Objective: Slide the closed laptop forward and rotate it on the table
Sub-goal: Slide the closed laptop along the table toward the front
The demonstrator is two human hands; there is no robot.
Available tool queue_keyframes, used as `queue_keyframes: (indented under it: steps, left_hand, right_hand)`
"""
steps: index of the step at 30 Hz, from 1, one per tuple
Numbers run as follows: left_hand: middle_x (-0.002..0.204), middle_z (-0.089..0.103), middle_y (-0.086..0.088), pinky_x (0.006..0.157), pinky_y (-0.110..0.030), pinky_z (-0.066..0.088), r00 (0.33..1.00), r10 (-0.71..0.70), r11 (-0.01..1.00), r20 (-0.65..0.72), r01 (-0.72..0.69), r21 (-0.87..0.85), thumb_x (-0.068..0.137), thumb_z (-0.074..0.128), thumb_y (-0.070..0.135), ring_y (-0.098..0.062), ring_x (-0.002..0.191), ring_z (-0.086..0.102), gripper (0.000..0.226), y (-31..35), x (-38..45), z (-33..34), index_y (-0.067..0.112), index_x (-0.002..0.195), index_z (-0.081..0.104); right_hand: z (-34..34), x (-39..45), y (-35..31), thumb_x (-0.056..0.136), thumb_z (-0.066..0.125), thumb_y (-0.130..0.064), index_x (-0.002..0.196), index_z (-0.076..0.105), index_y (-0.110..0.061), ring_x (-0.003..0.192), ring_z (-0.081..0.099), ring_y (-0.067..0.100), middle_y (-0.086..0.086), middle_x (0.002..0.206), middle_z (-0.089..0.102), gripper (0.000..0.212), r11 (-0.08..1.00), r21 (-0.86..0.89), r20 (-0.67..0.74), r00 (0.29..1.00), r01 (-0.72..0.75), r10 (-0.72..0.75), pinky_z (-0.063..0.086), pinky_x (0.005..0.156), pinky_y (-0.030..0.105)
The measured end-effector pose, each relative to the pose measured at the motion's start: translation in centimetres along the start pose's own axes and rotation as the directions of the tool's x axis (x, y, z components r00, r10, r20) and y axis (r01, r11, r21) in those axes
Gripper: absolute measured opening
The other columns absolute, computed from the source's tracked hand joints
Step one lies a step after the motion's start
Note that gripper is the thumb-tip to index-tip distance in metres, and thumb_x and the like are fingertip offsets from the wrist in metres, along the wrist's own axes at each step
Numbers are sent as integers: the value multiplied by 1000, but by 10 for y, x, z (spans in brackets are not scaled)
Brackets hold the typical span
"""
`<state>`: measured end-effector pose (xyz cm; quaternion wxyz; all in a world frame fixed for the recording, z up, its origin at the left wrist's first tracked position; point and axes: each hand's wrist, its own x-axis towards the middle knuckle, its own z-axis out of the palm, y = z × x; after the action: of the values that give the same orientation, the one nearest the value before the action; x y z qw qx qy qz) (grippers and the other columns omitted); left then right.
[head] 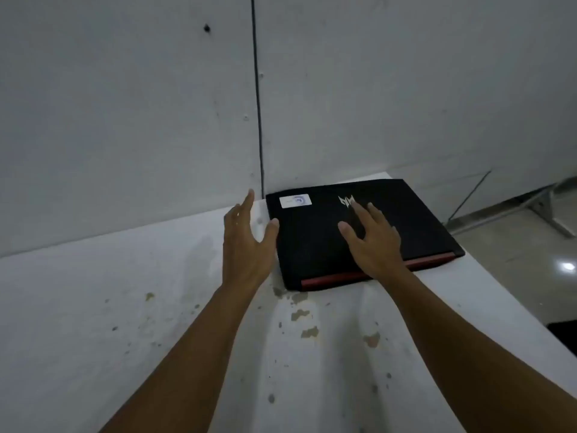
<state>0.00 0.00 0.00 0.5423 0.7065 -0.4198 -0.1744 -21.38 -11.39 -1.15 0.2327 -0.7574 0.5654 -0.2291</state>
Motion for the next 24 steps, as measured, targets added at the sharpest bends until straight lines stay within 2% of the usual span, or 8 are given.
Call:
queue_keyframes:
  steps: [3,6,8,11,16,18,20,24]
  left_hand:
    - [167,20,-5,121,-50,23,986,-68,984,149,42,171,100,49,56,-24,151,21,68,-18,-1,24,42,160,19]
    - [168,16,-11,123,-53,6,951,-146,918,274,27,395,101,33,65,-29,154,11,68,-30,-9,54,41,161,13]
    - [168,14,-15,122,-52,-5,947,-146,856,285,-24,517,100,26,68,-31,155,5,70,-36,-15,69,38,162,13]
    - [168,12,-19,122,-52,-7,962,-143,821,234,-17,571,99,26,70,-34,154,2,74,-37,-18,80,35,162,12]
    - [168,5,-21,121,-58,-6,928,-312,764,205,117,635,98,33,68,-39,154,-2,78,-19,-15,89,35,163,4]
    - [167,3,-24,120,-59,-5,923,-344,739,173,152,657,93,33,77,-42,153,-3,88,-11,-20,97,34,163,0]
    - [166,6,-26,119,-59,-4,937,-321,729,141,149,668,85,32,87,-43,153,-1,100,-10,-25,102,33,163,0]
    - [164,16,-26,120,-62,1,971,-225,730,78,115,674,82,29,89,-44,152,6,102,-19,-27,106,31,163,9]
  right_hand:
    - [18,-3,23,97,25,-68,157,21,-40,151,-3,25,4,167,6,67,949,-315,36,999,-24,38,-6,117,57]
    - [33,-7,37,95,12,-72,158,16,-39,151,-3,28,6,167,7,72,894,-447,9,1000,16,-13,-5,117,58]
    - [36,-4,40,93,9,-74,158,16,-40,151,-1,28,6,167,9,74,887,-461,-20,999,15,-27,-5,117,58]
    - [38,-2,42,90,7,-75,158,16,-41,151,1,28,5,167,10,76,876,-482,-30,999,5,-22,-4,117,58]
    - [36,0,43,89,12,-78,157,21,-41,151,3,27,4,166,13,78,887,-461,-24,999,17,-31,-3,117,57]
    - [28,2,48,87,17,-80,156,24,-40,151,5,25,2,166,14,80,900,-434,-9,1000,23,-30,-2,117,55]
    - [15,6,61,87,20,-81,156,26,-39,151,6,25,4,166,15,82,907,-421,-20,1000,-6,-3,-1,118,54]
    - [-18,17,95,88,25,-80,156,29,-36,150,8,34,18,163,17,81,896,-408,-112,983,-178,145,1,118,55]
